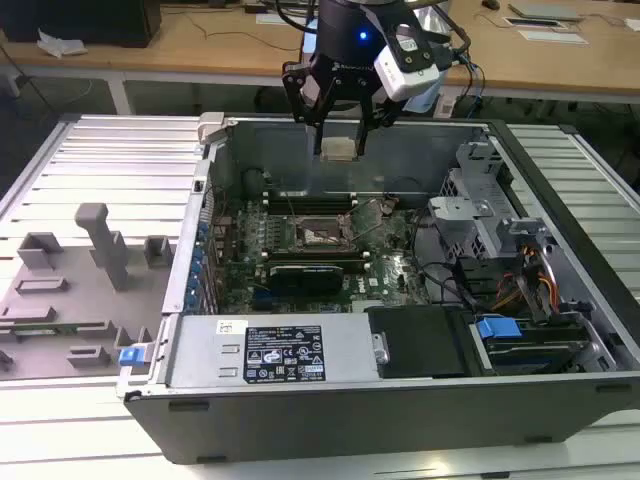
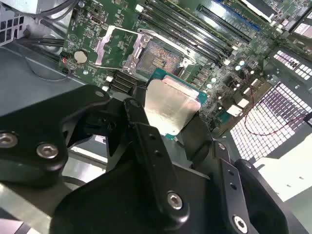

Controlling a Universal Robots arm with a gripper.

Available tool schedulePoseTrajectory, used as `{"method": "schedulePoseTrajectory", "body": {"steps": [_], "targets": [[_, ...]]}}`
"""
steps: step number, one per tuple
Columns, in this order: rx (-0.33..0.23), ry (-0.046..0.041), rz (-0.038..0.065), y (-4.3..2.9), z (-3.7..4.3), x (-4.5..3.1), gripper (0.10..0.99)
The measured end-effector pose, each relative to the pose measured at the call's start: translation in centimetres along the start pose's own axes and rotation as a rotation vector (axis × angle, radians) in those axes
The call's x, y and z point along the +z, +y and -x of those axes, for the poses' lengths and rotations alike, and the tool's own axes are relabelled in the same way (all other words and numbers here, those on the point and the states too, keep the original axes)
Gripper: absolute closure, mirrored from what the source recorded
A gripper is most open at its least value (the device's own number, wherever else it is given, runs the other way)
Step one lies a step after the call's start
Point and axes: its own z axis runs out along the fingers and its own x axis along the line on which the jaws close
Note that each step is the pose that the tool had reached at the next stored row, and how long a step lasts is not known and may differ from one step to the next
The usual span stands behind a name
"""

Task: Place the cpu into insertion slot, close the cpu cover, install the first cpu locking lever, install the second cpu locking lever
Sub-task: 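Place the cpu into insertion slot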

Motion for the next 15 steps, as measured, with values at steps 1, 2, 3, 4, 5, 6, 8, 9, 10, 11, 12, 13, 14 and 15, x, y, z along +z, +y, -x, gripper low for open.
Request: {"method": "schedulePoseTrajectory", "body": {"steps": [1,2,3,4,5,6,8,9,10,11,12,13,14,15], "targets": [[0.0,0.0,0.0,0.0,0.0,0.0,0.545],[0.0,0.0001,0.0,0.0,0.0,0.0,0.545],[0.0,0.0,0.0,0.0,0.0,0.0,0.545],[0.0,0.0,0.0,0.0,0.0,0.0,0.545],[0.0,0.0001,0.0,0.0,0.0,0.0,0.545],[0.0,0.0,0.0,-0.01,0.0,0.12,0.545],[0.0,0.0,0.0,-0.08,0.02,0.87,0.545],[0.0,-0.0001,0.0,-0.09,0.02,1.06,0.545],[0.0,-0.0002,0.0,-0.11,0.03,1.24,0.545],[0.0,0.0,-0.004,-0.13,0.03,1.43,0.545],[0.0,-0.002,-0.006,-0.16,0.03,1.78,0.545],[0.007,-0.0107,-0.011,-0.18,-0.01,1.97,0.545],[0.01,-0.0148,-0.012,-0.18,-0.02,2.03,0.545],[0.011,-0.0181,-0.012,-0.19,-0.04,2.09,0.545]]}}
